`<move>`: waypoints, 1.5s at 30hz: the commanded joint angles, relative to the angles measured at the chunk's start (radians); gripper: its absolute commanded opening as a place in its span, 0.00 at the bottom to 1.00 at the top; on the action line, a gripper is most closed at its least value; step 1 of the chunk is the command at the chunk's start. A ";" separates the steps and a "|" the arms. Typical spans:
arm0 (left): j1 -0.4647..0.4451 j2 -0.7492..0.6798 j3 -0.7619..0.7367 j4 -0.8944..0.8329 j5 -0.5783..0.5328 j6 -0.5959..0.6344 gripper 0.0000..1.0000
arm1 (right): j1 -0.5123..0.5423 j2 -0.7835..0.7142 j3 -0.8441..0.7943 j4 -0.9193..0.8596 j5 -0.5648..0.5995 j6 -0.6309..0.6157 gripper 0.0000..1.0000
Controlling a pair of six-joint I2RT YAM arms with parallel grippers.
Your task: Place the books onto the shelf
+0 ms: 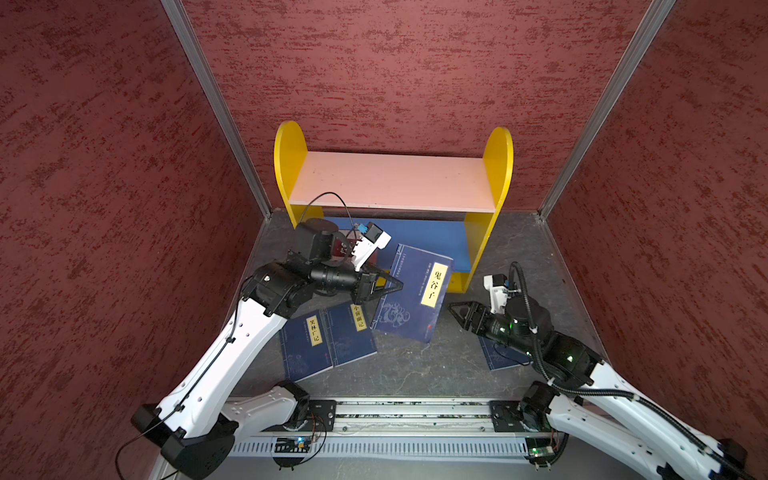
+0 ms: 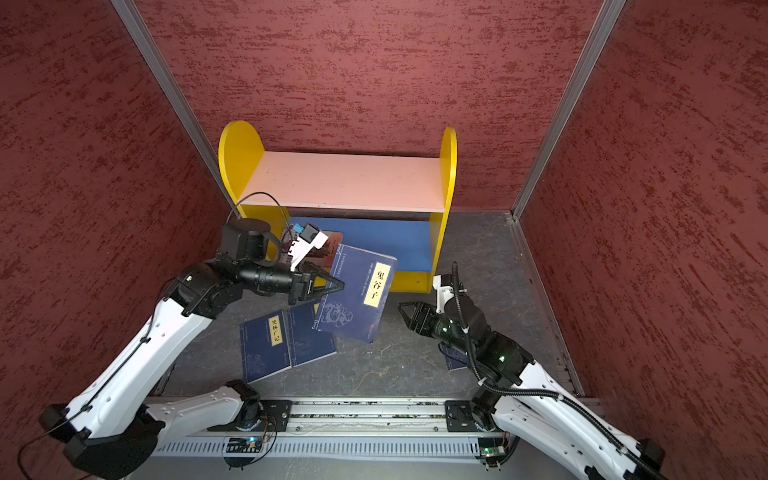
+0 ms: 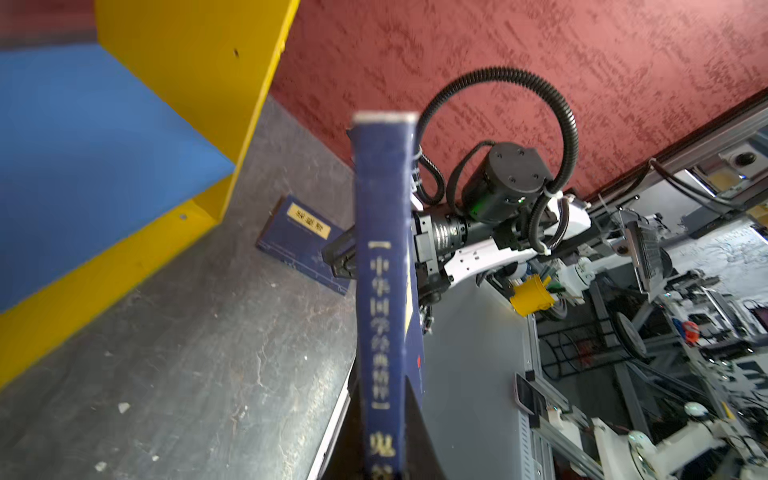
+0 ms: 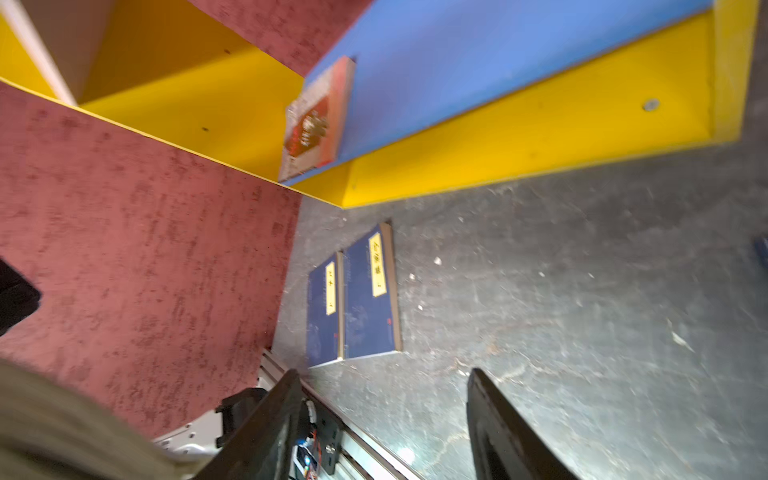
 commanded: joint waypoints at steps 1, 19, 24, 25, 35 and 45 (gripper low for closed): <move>0.036 0.003 0.073 0.030 -0.002 -0.020 0.00 | 0.000 -0.004 0.063 0.097 0.001 -0.029 0.64; 0.388 0.081 0.207 0.527 -0.161 -0.717 0.00 | 0.013 0.294 0.352 0.530 -0.273 -0.049 0.65; 0.437 0.081 0.173 0.600 -0.181 -0.858 0.00 | 0.034 0.431 0.441 0.630 -0.326 -0.043 0.65; 0.441 0.080 0.169 0.602 -0.188 -0.868 0.00 | 0.037 0.459 0.466 0.644 -0.335 -0.041 0.65; 0.458 0.069 0.139 0.653 -0.191 -0.939 0.00 | 0.056 0.658 0.636 0.748 -0.385 -0.016 0.66; 0.490 0.073 0.095 0.778 -0.184 -1.100 0.00 | 0.059 0.826 0.795 0.750 -0.382 -0.004 0.66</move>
